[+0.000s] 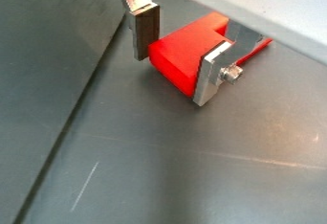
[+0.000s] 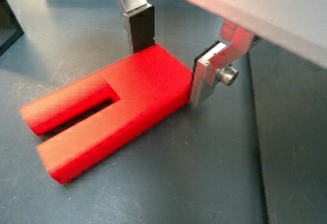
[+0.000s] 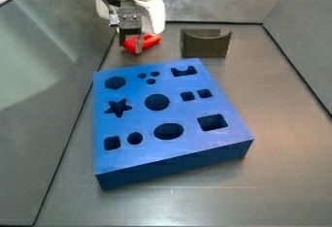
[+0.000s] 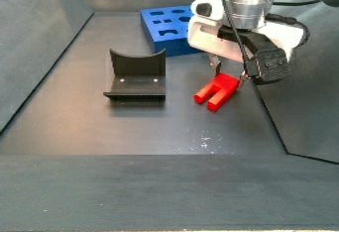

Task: Pick up the square-circle object. Move up. Place the square-circle object on the fixture. Regrasp the square-circle object. Move to above the board. Insert the square-circle object.
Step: Pick up the square-circle object, then move up, then place the square-circle object on the fixture.

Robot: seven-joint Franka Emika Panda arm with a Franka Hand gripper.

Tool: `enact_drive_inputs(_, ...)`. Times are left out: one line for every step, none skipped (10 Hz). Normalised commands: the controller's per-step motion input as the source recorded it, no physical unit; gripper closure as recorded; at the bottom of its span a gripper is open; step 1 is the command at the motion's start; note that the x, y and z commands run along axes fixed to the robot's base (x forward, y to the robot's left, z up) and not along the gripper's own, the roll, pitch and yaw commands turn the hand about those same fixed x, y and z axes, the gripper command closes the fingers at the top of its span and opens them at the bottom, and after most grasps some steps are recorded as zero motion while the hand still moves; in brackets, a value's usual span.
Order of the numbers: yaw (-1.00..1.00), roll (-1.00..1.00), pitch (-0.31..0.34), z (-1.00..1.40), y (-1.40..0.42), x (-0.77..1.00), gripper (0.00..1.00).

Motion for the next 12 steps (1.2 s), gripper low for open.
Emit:
enact_drive_inputs(0.0, 0.0, 0.0, 0.0, 0.0, 0.0, 1.0)
enact_drive_inputs(0.0, 0.0, 0.0, 0.83, 0.0, 0.0, 1.0)
enact_drive_inputs(0.01, 0.0, 0.006, 0.82, 0.03, 0.0, 1.0)
enact_drive_inputs(0.01, -0.01, 0.023, 0.71, 0.02, -0.03, 1.0)
enact_drive_inputs(0.01, -0.01, 0.028, 0.59, 0.01, -0.03, 1.0)
enact_drive_inputs(0.01, -0.02, 0.028, 0.51, 0.01, -0.02, 1.0)
enact_drive_inputs(0.01, -0.02, 0.029, 0.31, 0.0, -0.02, 1.0)
enact_drive_inputs(0.0, 0.0, 0.0, 1.0, 0.0, 0.0, 1.0)
enact_drive_inputs(0.0, -0.01, -0.005, 1.0, 0.0, 0.0, 1.0)
enact_drive_inputs(0.0, -0.01, 0.009, 1.0, 0.0, 0.0, 1.0)
enact_drive_inputs(0.01, -0.02, 0.012, 1.0, -0.01, -0.01, 1.0)
enact_drive_inputs(0.01, -0.02, 0.014, 1.0, -0.01, -0.01, 1.0)
